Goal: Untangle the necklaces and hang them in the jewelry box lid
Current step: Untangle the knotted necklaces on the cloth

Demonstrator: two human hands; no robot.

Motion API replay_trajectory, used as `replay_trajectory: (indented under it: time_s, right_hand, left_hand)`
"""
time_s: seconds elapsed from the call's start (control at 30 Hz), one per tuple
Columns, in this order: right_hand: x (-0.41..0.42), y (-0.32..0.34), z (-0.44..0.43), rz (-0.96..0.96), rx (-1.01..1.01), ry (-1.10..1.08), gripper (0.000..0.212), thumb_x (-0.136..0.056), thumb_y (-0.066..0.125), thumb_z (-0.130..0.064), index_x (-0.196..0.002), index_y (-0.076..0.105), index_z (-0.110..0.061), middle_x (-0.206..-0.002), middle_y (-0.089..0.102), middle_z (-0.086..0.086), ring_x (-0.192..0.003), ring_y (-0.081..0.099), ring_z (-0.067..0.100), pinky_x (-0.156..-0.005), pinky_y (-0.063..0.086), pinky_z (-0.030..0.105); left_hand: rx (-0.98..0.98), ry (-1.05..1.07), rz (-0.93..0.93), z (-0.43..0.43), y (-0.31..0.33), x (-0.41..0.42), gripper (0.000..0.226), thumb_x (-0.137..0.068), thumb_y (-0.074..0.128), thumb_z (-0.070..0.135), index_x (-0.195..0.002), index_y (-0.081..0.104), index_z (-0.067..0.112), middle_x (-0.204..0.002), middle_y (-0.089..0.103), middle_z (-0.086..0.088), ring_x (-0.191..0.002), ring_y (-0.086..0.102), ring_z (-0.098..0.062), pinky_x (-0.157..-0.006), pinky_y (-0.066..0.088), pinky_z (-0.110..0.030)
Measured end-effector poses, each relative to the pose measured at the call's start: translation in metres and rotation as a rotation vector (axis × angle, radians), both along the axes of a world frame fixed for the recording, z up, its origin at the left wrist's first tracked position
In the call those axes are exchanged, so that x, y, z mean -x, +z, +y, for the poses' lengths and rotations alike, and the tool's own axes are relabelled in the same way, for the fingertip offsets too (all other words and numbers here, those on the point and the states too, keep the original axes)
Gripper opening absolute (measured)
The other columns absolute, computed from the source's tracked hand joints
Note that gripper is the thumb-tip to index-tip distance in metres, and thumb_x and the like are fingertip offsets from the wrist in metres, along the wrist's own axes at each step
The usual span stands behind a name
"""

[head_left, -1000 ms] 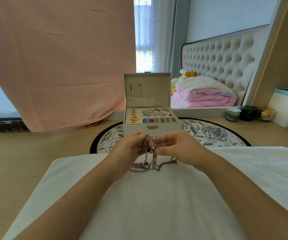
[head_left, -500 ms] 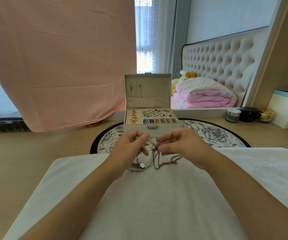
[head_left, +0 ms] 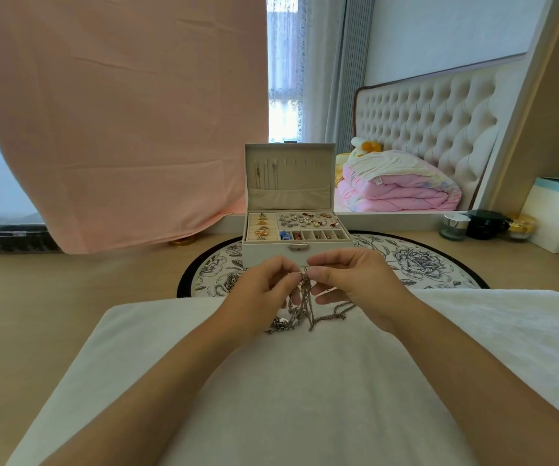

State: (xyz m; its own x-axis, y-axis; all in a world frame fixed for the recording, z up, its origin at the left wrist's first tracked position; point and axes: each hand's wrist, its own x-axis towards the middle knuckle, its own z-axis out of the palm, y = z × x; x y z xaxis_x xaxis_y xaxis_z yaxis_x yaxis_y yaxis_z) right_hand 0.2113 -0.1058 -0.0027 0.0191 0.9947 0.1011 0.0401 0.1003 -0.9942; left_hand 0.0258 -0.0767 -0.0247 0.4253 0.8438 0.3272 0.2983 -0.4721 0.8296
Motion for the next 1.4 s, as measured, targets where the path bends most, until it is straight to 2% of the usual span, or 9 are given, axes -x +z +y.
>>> replay_trajectory:
  time_s: [0.17, 0.3, 0.5, 0.6, 0.8, 1.0, 1.1, 1.23, 1.4]
  right_hand:
    - [0.000, -0.001, 0.000, 0.024, 0.014, 0.040, 0.018, -0.081, 0.076, 0.002, -0.097, 0.076, -0.006, -0.090, 0.076, 0.019, -0.075, 0.071, 0.022, -0.065, 0.062, 0.033]
    - [-0.002, -0.002, 0.001, -0.091, -0.012, -0.003, 0.012, -0.081, 0.080, -0.007, -0.093, 0.078, -0.004, -0.076, 0.073, 0.011, -0.068, 0.066, 0.019, -0.063, 0.060, 0.034]
    - [-0.002, -0.001, 0.000, -0.322, -0.080, -0.058, 0.007, -0.079, 0.084, -0.020, -0.083, 0.081, -0.014, -0.074, 0.075, 0.006, -0.065, 0.067, 0.013, -0.063, 0.058, 0.030]
    - [-0.004, -0.003, 0.002, -0.416, -0.083, -0.045, 0.002, -0.085, 0.079, -0.017, -0.086, 0.080, -0.016, -0.074, 0.075, 0.005, -0.065, 0.067, 0.009, -0.064, 0.058, 0.032]
    - [-0.007, -0.004, 0.004, -0.490, -0.070, -0.024, 0.015, -0.098, 0.063, -0.022, -0.088, 0.070, -0.013, -0.072, 0.066, 0.002, -0.060, 0.064, 0.016, -0.058, 0.055, 0.034]
    - [-0.005, 0.003, 0.002, -0.425, -0.032, -0.021, 0.035, -0.105, 0.037, -0.028, -0.081, 0.051, -0.007, -0.065, 0.051, 0.011, -0.059, 0.047, 0.022, -0.053, 0.049, 0.028]
    - [-0.005, 0.002, 0.002, -0.370, -0.076, -0.033, 0.044, -0.106, 0.044, -0.032, -0.082, 0.057, 0.002, -0.065, 0.053, 0.010, -0.058, 0.050, 0.018, -0.058, 0.050, 0.024]
    - [-0.009, 0.003, 0.005, -0.053, -0.064, 0.012, 0.017, -0.099, 0.059, -0.019, -0.089, 0.071, -0.012, -0.065, 0.061, -0.004, -0.060, 0.051, 0.012, -0.065, 0.053, 0.027]
    - [-0.014, -0.004, 0.008, -0.209, -0.024, 0.064, 0.015, -0.097, 0.065, -0.021, -0.093, 0.075, -0.010, -0.070, 0.059, 0.003, -0.064, 0.047, 0.015, -0.067, 0.046, 0.030]
  left_hand:
    - [0.166, -0.025, -0.162, -0.006, -0.003, -0.006, 0.018, -0.105, 0.045, 0.014, -0.097, 0.060, 0.007, -0.074, 0.068, 0.002, -0.077, 0.064, -0.015, -0.082, 0.054, -0.038]
    - [0.246, -0.024, -0.245, -0.009, 0.001, -0.008, 0.020, -0.106, 0.042, 0.013, -0.097, 0.059, 0.008, -0.076, 0.070, 0.001, -0.078, 0.063, -0.014, -0.078, 0.055, -0.024]
    - [0.176, -0.009, -0.197, -0.010, 0.001, -0.007, 0.015, -0.103, 0.049, 0.010, -0.092, 0.060, 0.008, -0.083, 0.072, -0.003, -0.083, 0.064, -0.022, -0.088, 0.054, -0.048]
    - [0.127, -0.004, -0.135, -0.011, 0.000, -0.006, 0.013, -0.102, 0.050, 0.012, -0.094, 0.060, 0.007, -0.086, 0.073, -0.002, -0.084, 0.062, -0.031, -0.084, 0.052, -0.052]
    - [0.108, 0.036, -0.028, -0.009, -0.001, -0.003, 0.011, -0.101, 0.052, 0.016, -0.093, 0.060, 0.014, -0.080, 0.073, 0.001, -0.073, 0.061, -0.018, -0.068, 0.052, -0.039]
    - [0.089, 0.073, 0.124, -0.007, 0.000, 0.001, 0.012, -0.093, 0.048, 0.015, -0.083, 0.054, 0.012, -0.080, 0.068, -0.008, -0.054, 0.044, -0.006, -0.057, 0.038, -0.025]
    - [0.066, 0.043, 0.147, -0.004, -0.001, 0.005, 0.013, -0.090, 0.050, 0.017, -0.077, 0.053, 0.016, -0.068, 0.058, -0.001, -0.062, 0.047, -0.011, -0.063, 0.040, -0.030]
    - [0.059, -0.012, 0.171, -0.002, -0.005, 0.008, 0.020, -0.090, 0.052, 0.029, -0.073, 0.054, 0.018, -0.068, 0.058, -0.004, -0.063, 0.049, -0.013, -0.065, 0.041, -0.033]
    - [-0.166, 0.149, 0.078, -0.001, -0.004, 0.000, 0.016, -0.091, 0.064, 0.048, -0.085, 0.064, 0.034, -0.093, 0.057, 0.015, -0.076, 0.055, -0.005, -0.070, 0.046, -0.018]
